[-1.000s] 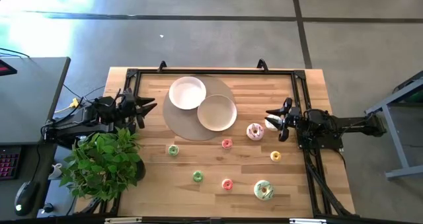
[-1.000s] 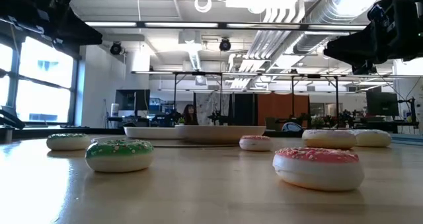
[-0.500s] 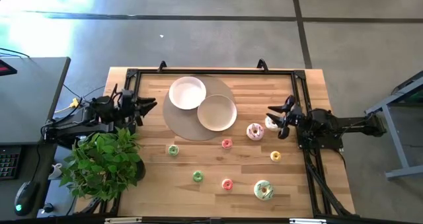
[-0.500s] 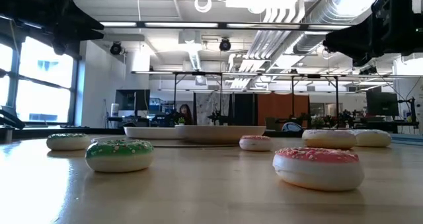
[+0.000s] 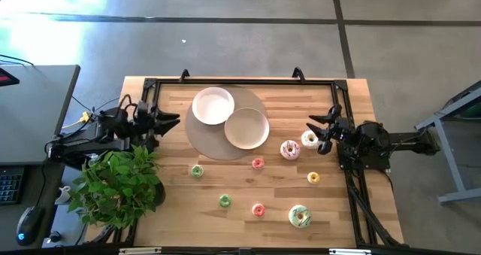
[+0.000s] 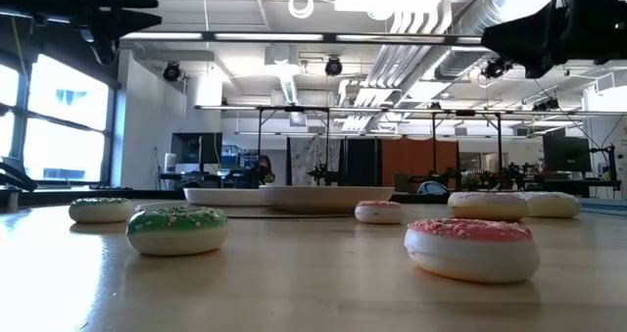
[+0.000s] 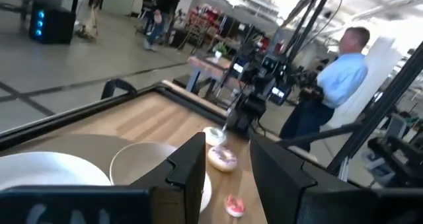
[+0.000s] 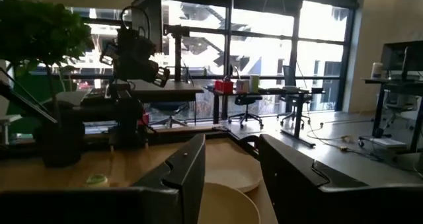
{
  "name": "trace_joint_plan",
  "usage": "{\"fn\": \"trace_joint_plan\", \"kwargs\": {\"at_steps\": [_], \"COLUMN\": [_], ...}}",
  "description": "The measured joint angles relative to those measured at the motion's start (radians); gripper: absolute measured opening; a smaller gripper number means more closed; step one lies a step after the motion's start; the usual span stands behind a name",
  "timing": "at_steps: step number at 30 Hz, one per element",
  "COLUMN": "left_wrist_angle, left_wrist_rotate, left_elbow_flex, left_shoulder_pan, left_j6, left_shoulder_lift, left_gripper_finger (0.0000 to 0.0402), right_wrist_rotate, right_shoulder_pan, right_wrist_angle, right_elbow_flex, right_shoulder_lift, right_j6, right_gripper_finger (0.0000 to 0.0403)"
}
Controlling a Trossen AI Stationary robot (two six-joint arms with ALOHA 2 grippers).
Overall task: Pick & Place donuts
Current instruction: Put the large white doughnut on the brown plate
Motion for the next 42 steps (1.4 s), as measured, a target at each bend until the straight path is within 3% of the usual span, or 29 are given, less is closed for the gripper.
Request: {"fn": "trace_joint_plan", "kwargs": {"at_steps": [5, 9, 15, 26, 38, 42], "left_wrist_angle": [0.136, 0.274, 0.375, 0.377, 0.377, 0.377], "left_wrist_rotate": [-0.040, -0.042, -0.042, -0.034, -0.035, -0.034], "left_elbow_flex": [0.000, 0.000, 0.000, 0.000, 0.000, 0.000], "left_shoulder_pan": [0.000, 0.000, 0.000, 0.000, 0.000, 0.000], "left_j6": [0.043, 0.126, 0.128, 0.029, 0.029, 0.027], "left_shoulder_lift": [0.183, 0.339, 0.479, 0.531, 0.531, 0.531], "left_gripper_finger": [0.0119, 0.0119, 0.0119, 0.0119, 0.0119, 0.0119], "right_wrist_rotate": [0.041, 0.037, -0.030, 0.025, -0.053, -0.055], "right_shoulder_pan": [0.000, 0.000, 0.000, 0.000, 0.000, 0.000], "right_wrist_angle": [-0.194, -0.395, -0.788, -0.916, -0.803, -0.799], "right_elbow_flex": [0.128, 0.221, 0.314, 0.312, 0.314, 0.316], "right_shoulder_lift": [0.107, 0.239, 0.431, 0.740, 0.994, 1.044], "right_j6": [0.045, 0.236, 0.534, 0.939, 0.989, 1.057], "right_gripper_finger": [0.0138, 0.0138, 0.0138, 0.0138, 0.0134, 0.0097]}}
